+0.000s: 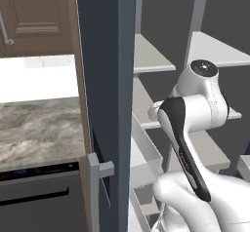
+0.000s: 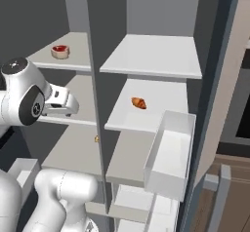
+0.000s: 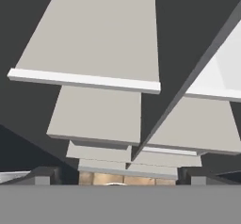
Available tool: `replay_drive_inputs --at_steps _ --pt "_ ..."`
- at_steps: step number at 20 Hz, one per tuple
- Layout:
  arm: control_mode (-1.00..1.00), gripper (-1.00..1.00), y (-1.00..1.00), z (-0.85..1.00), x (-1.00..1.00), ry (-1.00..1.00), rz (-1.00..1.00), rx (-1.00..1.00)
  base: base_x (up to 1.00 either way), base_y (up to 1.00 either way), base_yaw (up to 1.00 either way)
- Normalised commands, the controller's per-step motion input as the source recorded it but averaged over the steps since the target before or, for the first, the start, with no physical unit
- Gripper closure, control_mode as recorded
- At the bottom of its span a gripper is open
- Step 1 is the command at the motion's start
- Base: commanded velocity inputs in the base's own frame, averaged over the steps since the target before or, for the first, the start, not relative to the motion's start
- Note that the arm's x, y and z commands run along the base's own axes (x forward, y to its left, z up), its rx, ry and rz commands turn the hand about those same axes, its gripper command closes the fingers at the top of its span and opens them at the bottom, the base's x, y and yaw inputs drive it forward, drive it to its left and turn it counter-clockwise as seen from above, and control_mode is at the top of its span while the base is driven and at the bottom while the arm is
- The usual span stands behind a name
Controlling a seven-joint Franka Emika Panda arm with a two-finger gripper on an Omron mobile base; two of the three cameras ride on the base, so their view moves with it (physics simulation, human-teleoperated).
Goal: Pick up the frozen steak from the freezer, place it on any shelf in the fridge, and close the fridge and freezer doors when done.
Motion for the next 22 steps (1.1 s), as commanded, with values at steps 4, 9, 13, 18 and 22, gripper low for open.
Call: replay_drive_inputs --at_steps 4,9,13,18,22 --pt "1.0 -1.0 0.0 0.0 0.0 0.0 0.0 0.0 0.24 0.33 0.0" --pt "1.0 -1.0 0.0 0.0 0.0 0.0 0.0 0.0 0.31 0.1 0.0" --pt "-1.0 -1.0 0.0 0.46 0.03 -0.02 0.0 0.0 0.06 0.0 0.0" --pt "-1.0 -1.0 0.02 0.92 0.0 -0.11 0.04 0.0 0.0 0.0 0.0" --pt "-1.0 -1.0 0.16 1.0 0.1 -0.09 0.07 -0.03 0.0 0.0 0.0"
